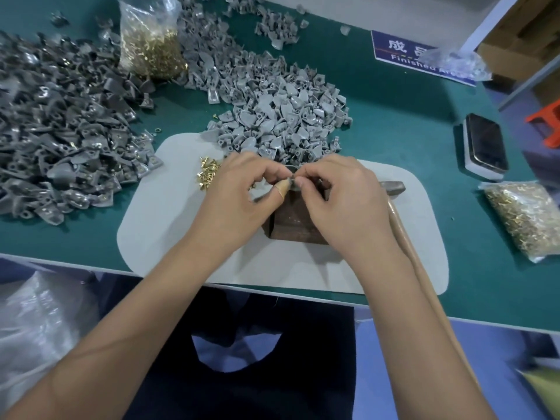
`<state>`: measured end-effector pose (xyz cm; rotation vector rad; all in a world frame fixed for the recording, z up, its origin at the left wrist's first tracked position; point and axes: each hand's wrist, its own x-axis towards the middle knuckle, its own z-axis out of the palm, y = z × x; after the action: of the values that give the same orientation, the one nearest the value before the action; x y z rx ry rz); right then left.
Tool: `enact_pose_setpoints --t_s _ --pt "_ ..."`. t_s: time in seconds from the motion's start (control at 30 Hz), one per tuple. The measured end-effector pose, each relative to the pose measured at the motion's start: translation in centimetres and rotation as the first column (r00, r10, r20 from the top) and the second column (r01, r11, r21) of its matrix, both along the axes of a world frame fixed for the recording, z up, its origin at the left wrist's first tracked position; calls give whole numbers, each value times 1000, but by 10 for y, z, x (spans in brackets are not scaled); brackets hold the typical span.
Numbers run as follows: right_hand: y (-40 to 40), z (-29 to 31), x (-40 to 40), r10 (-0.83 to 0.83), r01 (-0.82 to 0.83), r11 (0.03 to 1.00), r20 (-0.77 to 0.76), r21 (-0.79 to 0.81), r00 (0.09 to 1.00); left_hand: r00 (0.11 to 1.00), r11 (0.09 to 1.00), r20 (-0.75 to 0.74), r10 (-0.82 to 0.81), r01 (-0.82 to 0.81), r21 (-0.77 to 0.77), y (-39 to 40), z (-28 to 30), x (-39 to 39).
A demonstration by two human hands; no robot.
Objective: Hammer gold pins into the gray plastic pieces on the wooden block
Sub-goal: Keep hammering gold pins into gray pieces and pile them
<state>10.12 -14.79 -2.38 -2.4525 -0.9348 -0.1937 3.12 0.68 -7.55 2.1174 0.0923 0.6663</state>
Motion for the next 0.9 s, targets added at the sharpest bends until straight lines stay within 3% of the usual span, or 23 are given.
enact_pose_setpoints --t_s 0.27,0.47,0.9 --pt "8 13 -1 18 10 974 122 -226 992 1000 1000 16 10 -10 -6 1 -1 0" --pt "-1 9 8 15 -19 999 -122 -33 992 1000 1000 -1 13 -13 15 1 0 0" --pt "-7 -9 7 88 -63 980 -131 190 987 1000 1000 -12 4 -4 -12 0 1 -1"
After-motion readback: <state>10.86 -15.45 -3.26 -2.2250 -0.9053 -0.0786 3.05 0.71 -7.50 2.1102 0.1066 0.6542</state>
